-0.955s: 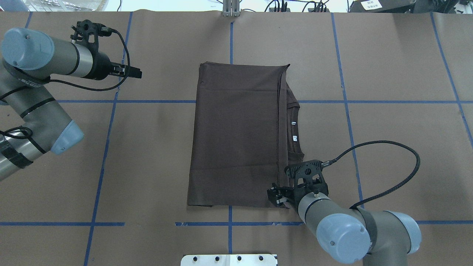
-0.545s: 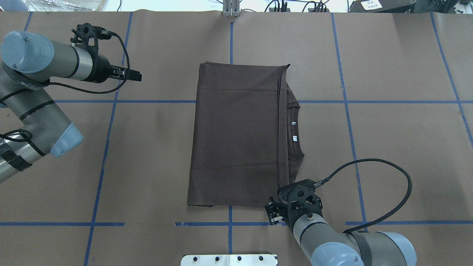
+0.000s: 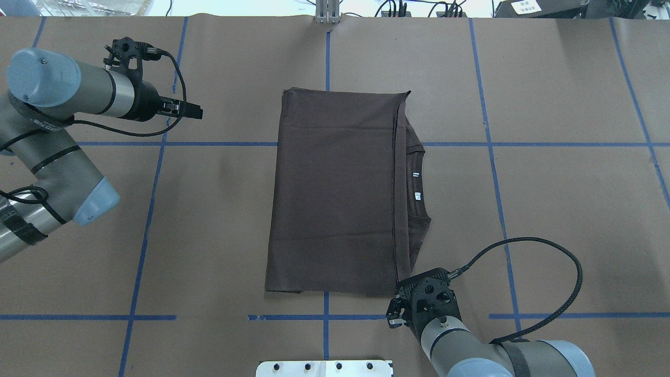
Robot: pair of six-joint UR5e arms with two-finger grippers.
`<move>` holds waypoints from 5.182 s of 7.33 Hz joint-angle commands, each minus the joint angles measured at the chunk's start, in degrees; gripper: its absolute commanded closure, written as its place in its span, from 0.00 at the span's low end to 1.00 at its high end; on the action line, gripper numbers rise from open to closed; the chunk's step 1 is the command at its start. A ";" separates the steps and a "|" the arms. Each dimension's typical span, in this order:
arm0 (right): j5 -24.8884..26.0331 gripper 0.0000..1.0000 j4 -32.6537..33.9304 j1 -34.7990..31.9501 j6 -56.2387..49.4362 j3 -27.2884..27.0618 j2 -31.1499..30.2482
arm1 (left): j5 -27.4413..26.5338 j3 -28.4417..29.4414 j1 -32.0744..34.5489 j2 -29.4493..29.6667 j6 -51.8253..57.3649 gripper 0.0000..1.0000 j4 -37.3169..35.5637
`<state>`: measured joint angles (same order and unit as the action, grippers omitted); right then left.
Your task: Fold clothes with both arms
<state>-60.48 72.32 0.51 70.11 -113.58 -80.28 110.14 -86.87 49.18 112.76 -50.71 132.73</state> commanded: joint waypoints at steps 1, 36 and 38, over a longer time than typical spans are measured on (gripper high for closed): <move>0.10 0.78 -0.07 0.11 0.03 -0.15 0.38 | -0.01 0.12 -0.13 0.00 0.00 0.00 0.07; -17.73 0.00 16.97 -13.25 -6.65 -0.41 2.50 | -0.36 2.05 -2.24 0.61 0.00 0.00 0.51; -18.18 0.00 18.46 -14.38 -7.43 -0.41 2.41 | -0.36 2.32 -2.33 0.70 0.00 0.00 0.60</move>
<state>-78.37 89.55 -13.15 63.28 -113.98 -77.83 109.78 -84.64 46.88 113.39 -50.72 133.31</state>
